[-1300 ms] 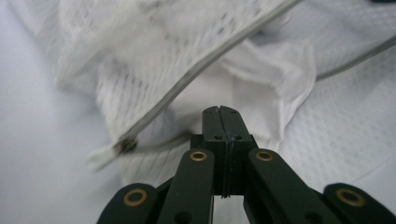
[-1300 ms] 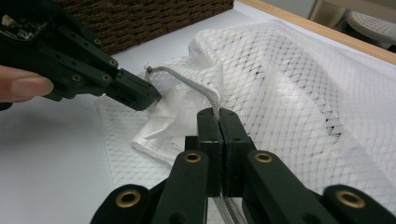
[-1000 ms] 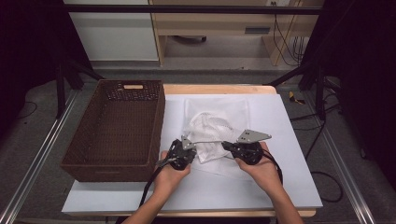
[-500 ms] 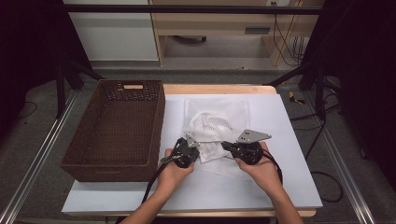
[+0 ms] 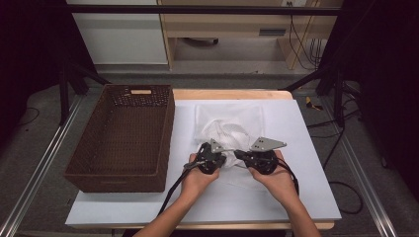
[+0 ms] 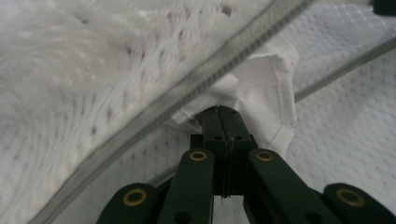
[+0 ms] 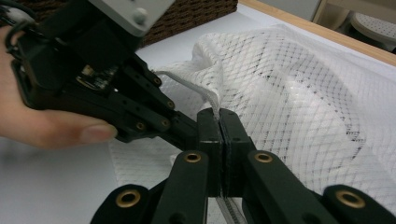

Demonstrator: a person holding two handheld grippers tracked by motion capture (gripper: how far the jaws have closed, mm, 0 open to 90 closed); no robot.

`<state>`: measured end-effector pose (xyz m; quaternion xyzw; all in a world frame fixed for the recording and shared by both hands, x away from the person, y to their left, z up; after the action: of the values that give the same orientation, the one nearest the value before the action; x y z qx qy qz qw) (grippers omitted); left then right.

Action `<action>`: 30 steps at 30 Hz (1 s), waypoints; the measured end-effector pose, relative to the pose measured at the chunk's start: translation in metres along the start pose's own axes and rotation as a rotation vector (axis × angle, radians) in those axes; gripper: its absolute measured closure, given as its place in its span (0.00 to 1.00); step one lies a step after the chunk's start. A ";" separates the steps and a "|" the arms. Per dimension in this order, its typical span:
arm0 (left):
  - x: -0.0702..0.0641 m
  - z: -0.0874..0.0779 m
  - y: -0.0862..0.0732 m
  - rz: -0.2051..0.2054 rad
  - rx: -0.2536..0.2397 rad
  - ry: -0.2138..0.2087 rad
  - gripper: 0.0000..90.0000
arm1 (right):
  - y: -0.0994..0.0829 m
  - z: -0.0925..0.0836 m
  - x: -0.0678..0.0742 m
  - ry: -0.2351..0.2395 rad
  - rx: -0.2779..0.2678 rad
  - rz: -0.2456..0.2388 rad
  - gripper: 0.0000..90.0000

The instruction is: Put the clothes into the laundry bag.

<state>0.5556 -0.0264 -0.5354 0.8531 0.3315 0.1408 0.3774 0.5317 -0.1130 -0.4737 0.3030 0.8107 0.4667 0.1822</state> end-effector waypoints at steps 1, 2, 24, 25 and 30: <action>0.000 0.002 0.001 0.002 -0.004 0.001 1.00 | 0.000 0.000 0.000 0.000 -0.001 -0.001 0.99; -0.001 0.004 0.003 -0.001 -0.007 -0.001 1.00 | 0.000 0.000 0.000 0.000 -0.001 -0.002 0.99; -0.006 0.026 0.027 -0.030 -0.075 -0.003 1.00 | -0.004 0.002 -0.002 -0.004 0.009 0.006 0.99; -0.006 0.027 0.028 -0.032 -0.079 -0.004 1.00 | -0.004 0.001 -0.002 -0.005 0.010 0.007 0.99; -0.006 0.033 0.032 -0.043 -0.097 0.008 1.00 | -0.005 0.001 -0.004 -0.007 0.010 0.008 0.99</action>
<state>0.5818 -0.0650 -0.5345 0.8261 0.3440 0.1520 0.4197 0.5337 -0.1167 -0.4781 0.3088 0.8110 0.4624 0.1819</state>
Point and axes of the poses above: each handheld gripper's, and its own axes: z roughly forward along the jaws, y roughly out of its top, x roughly to its left, the point moved 9 cm from there along z, roughly forward along the jaws
